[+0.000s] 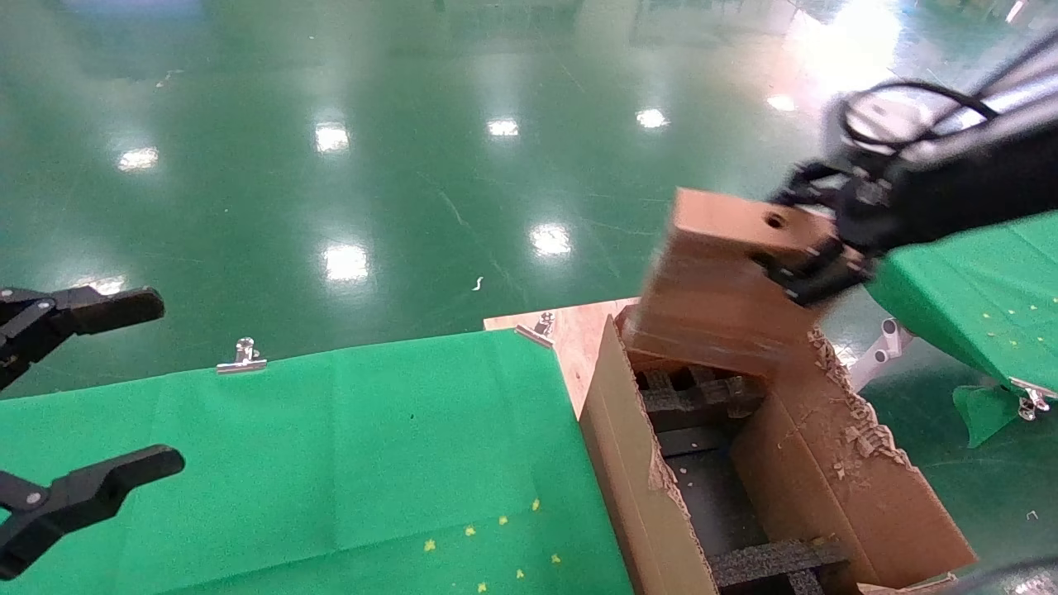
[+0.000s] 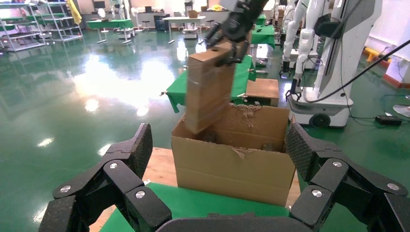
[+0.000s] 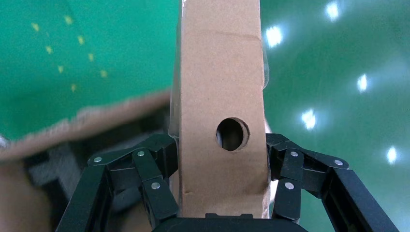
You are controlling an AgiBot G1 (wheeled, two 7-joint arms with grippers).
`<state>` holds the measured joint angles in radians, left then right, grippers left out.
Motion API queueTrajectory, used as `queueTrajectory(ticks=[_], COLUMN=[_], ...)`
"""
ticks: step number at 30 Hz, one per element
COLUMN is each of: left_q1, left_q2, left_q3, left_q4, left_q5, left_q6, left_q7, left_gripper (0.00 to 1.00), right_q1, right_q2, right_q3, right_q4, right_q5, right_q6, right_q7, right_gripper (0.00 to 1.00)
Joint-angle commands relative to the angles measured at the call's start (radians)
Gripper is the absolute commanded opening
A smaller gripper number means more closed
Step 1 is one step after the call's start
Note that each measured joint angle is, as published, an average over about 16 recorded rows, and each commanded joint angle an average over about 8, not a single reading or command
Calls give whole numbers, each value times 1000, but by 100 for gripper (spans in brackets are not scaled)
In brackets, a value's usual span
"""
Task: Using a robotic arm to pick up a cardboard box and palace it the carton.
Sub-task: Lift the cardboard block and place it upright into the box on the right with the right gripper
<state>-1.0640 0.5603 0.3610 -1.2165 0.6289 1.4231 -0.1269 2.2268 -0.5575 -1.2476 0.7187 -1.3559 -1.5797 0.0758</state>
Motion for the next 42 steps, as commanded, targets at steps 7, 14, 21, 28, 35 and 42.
queueTrajectory(ticks=[7, 14, 21, 28, 35, 42], left_q1=[0, 0, 0, 0, 0, 0], left_q2=[0, 0, 0, 0, 0, 0], left_q3=[0, 0, 0, 0, 0, 0], left_q4=[0, 0, 0, 0, 0, 0], left_q5=[0, 0, -1, -1, -1, -1], left_q6=[0, 0, 0, 0, 0, 0], left_q7=[0, 0, 0, 0, 0, 0], left_gripper=[100, 100, 100, 100, 100, 100], right_q1=[-23, -93, -130, -127, -156, -233], right_q2=[155, 211, 214, 211, 200, 210], right_q3=[-64, -99, -118, -115, -125, -158], right_q4=[98, 160, 192, 186, 173, 255], right_q5=[-25, -19, -17, -16, -15, -62], right_q6=[17, 49, 69, 68, 105, 261], right_q7=[76, 124, 144, 143, 213, 446], right_gripper=[0, 0, 0, 0, 0, 0])
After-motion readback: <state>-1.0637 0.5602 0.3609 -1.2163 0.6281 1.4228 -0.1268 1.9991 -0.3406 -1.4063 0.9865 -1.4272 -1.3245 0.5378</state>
